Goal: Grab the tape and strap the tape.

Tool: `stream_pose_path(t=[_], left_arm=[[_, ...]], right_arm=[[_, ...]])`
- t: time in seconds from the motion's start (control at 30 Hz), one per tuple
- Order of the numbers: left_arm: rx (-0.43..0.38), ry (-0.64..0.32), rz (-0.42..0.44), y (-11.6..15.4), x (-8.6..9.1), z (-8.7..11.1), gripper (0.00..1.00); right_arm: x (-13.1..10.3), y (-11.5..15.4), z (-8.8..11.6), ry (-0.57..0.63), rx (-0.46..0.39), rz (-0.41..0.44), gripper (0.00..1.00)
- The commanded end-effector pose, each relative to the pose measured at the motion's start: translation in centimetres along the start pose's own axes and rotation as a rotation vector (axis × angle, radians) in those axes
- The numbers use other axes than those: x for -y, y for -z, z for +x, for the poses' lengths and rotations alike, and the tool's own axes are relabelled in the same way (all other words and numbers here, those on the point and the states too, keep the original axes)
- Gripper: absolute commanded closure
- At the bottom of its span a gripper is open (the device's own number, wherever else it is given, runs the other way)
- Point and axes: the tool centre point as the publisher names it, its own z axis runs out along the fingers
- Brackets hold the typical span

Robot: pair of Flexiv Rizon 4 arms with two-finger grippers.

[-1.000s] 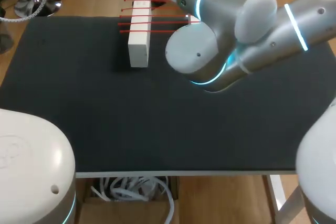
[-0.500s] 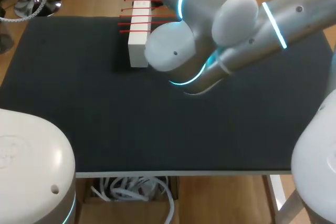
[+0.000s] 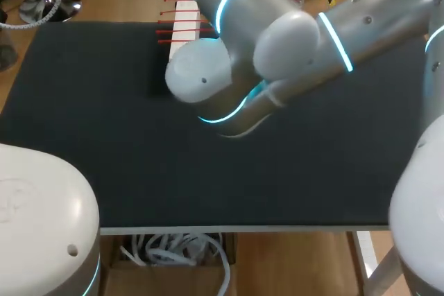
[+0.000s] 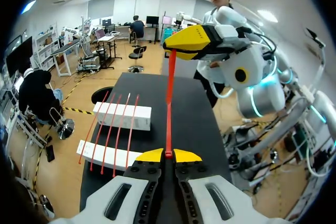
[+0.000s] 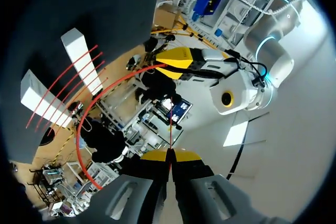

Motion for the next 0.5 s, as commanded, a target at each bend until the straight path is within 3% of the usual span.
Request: stream_pose_path(t=[0.03, 0.5], left_arm=[[-0.001, 0.000, -0.002, 0.07, -0.01, 0.04, 1.00], [-0.001, 0.000, -0.002, 0.07, -0.01, 0.04, 1.00]], right_arm=[[-0.28, -0.17, -1.13, 0.029, -0.051, 0.023, 1.00], [-0.76, -0.62, -1.44, 0.128, -0.095, 0.018, 1.00]])
